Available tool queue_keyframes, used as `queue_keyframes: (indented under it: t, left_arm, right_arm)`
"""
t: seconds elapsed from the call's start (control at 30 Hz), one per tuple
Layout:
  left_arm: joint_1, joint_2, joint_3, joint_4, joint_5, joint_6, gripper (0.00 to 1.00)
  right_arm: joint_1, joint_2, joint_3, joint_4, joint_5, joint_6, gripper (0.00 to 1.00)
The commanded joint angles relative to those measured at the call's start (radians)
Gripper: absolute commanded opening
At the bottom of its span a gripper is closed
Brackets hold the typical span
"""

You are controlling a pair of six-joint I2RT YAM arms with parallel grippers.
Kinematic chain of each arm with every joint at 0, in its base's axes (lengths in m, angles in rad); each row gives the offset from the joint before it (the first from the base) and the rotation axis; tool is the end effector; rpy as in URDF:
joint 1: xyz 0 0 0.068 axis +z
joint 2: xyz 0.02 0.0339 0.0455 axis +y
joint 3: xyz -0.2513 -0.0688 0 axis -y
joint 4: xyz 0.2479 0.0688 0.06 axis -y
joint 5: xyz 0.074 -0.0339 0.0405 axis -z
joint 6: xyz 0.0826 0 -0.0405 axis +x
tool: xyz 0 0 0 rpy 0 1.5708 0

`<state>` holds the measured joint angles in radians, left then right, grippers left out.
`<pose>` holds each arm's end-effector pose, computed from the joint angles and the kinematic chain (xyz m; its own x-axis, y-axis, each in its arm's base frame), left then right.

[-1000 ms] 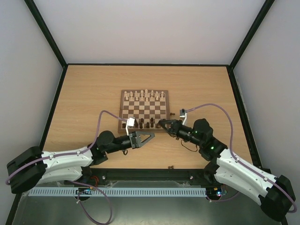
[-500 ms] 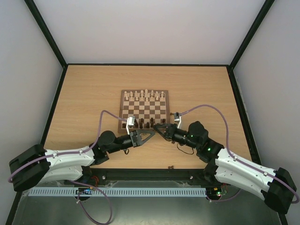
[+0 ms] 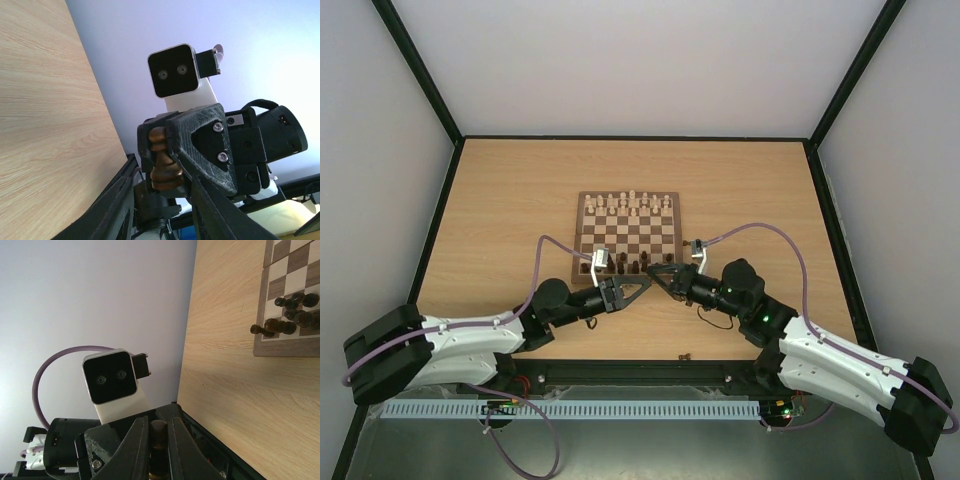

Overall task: Set up the chess pieces on the board
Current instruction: Place the chess piece on the chessboard.

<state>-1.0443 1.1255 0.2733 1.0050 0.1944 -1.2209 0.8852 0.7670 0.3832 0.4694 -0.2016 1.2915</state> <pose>0.1236 -0.2444 0.2168 -0.8608 -0.3532 -0.3664 0.3955 -0.0112 -0.9184 0.1428 0.2007 0.2640 -0.8355 0.4661 -0.2911 -0.2959 0.0648 0.9530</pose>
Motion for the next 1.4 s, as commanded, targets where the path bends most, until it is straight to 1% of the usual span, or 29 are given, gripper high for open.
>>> queue_keyframes:
  t: [0.0, 0.27, 0.4, 0.5, 0.7, 0.77, 0.83, 1.07, 1.27, 1.33, 1.37]
  left_arm:
    - [-0.005, 0.011, 0.001, 0.070, -0.030, 0.008, 0.36]
    - [-0.006, 0.022, 0.003, 0.078, -0.034, 0.004, 0.34]
    - [-0.005, 0.033, 0.012, 0.086, -0.027, 0.003, 0.29]
    - [-0.006, 0.038, 0.013, 0.086, -0.029, -0.001, 0.29]
    - [-0.005, 0.042, 0.021, 0.074, -0.030, -0.002, 0.37]
    - [-0.005, 0.044, 0.020, 0.072, -0.032, -0.003, 0.38]
    - [-0.004, 0.044, 0.020, 0.072, -0.033, -0.003, 0.35]
    - [0.002, 0.045, 0.021, 0.072, -0.038, -0.003, 0.18]
    - [0.004, 0.046, 0.031, 0.044, -0.036, 0.007, 0.15]
    - [0.003, 0.045, 0.034, 0.025, -0.030, 0.013, 0.15]
    - [0.003, 0.044, 0.036, 0.015, -0.024, 0.018, 0.15]
  right_arm:
    - [0.014, -0.006, 0.005, 0.031, -0.005, 0.002, 0.01]
    - [0.017, -0.014, -0.007, 0.016, -0.003, -0.001, 0.01]
    - [0.017, -0.015, -0.010, 0.009, 0.002, -0.004, 0.01]
    - [0.017, -0.014, -0.010, 0.003, 0.000, -0.008, 0.01]
    - [0.017, -0.014, -0.015, -0.003, 0.003, -0.013, 0.01]
    - [0.017, -0.013, -0.014, -0.006, 0.002, -0.015, 0.01]
    - [0.017, -0.010, -0.015, -0.005, 0.001, -0.015, 0.01]
    - [0.017, -0.003, -0.016, -0.003, -0.005, -0.018, 0.01]
    - [0.017, -0.010, -0.014, -0.021, 0.000, -0.026, 0.02]
    - [0.017, -0.012, -0.011, -0.031, 0.002, -0.030, 0.05]
    - [0.017, -0.013, -0.007, -0.043, 0.004, -0.034, 0.08]
